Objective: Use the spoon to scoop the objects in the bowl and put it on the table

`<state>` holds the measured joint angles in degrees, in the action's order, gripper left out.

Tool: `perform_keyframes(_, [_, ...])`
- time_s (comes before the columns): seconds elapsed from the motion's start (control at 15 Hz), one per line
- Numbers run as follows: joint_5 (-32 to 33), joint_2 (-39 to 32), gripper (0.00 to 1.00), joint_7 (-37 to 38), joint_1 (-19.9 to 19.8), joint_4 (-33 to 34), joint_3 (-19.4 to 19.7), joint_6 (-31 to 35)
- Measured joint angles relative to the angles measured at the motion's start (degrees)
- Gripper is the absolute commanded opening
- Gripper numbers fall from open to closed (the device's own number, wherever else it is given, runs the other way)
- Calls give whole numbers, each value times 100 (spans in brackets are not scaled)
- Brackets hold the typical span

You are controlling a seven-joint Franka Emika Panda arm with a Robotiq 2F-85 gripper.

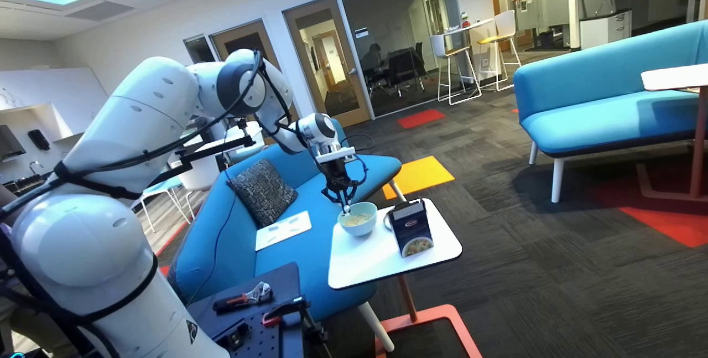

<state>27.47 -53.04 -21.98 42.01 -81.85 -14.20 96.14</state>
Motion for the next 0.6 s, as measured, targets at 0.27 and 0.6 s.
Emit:
perform_keyframes(0.27, [160,-320,3,0,163,500,166,-304])
perform_keyframes(0.6, [164,-851,3,-9,202,1179,294,-451])
